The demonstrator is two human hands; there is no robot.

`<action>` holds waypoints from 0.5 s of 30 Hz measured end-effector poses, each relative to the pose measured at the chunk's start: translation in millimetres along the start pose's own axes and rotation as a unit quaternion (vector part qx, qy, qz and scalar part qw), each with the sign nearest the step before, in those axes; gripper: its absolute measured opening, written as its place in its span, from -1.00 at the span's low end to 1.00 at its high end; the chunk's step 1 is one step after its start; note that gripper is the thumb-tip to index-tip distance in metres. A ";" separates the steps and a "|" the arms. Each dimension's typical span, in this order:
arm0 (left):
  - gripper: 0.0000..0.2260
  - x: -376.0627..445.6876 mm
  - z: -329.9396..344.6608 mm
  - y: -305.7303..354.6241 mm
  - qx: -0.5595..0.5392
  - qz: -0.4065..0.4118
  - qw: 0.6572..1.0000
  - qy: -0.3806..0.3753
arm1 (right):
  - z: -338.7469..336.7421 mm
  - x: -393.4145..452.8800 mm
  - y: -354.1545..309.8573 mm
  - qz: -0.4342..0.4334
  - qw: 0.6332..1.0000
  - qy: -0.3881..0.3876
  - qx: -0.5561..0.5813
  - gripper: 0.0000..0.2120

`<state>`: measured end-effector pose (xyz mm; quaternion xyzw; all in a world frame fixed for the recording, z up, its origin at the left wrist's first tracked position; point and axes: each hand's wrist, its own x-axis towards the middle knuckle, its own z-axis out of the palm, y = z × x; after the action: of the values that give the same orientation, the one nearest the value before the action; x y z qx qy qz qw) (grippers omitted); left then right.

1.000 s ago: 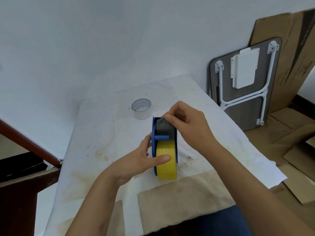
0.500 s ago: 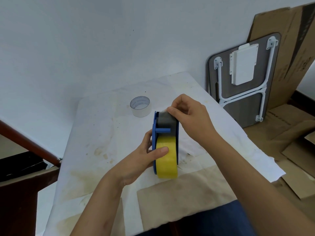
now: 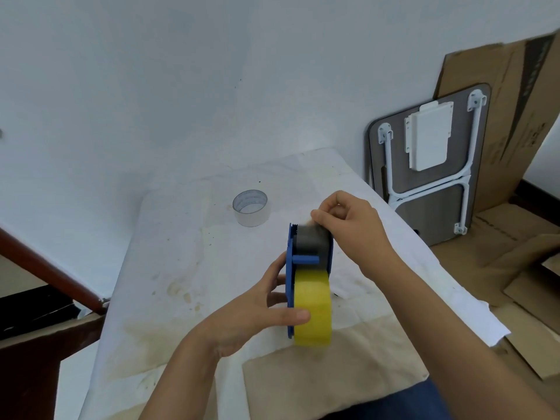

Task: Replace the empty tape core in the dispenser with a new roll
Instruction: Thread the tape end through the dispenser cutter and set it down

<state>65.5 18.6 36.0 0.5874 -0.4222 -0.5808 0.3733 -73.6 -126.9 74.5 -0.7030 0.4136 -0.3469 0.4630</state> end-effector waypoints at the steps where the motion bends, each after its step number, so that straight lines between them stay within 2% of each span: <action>1: -0.09 -0.5 -0.9 -0.1 0.001 -0.001 1.000 -0.009 | -0.7 0.1 -0.1 0.009 1.000 -0.001 0.004 -0.88; 10: -0.08 -0.4 -7.0 0.2 0.008 0.010 0.998 -0.059 | 1.5 -2.3 -4.9 0.025 0.998 0.007 0.054 -0.87; 13: -0.12 -1.2 -9.2 4.2 0.014 0.014 0.999 -0.041 | 3.3 -5.3 -7.6 0.012 0.997 0.008 0.076 -0.89; 15: -0.20 -1.4 -7.8 9.1 0.022 0.001 1.000 -0.003 | 4.2 -8.1 -9.3 0.001 0.997 0.007 0.079 -0.89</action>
<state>72.7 16.2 45.3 0.5938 -0.4365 -0.5725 0.3593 -70.9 -116.0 80.9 -0.6616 0.3891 -0.3828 0.5142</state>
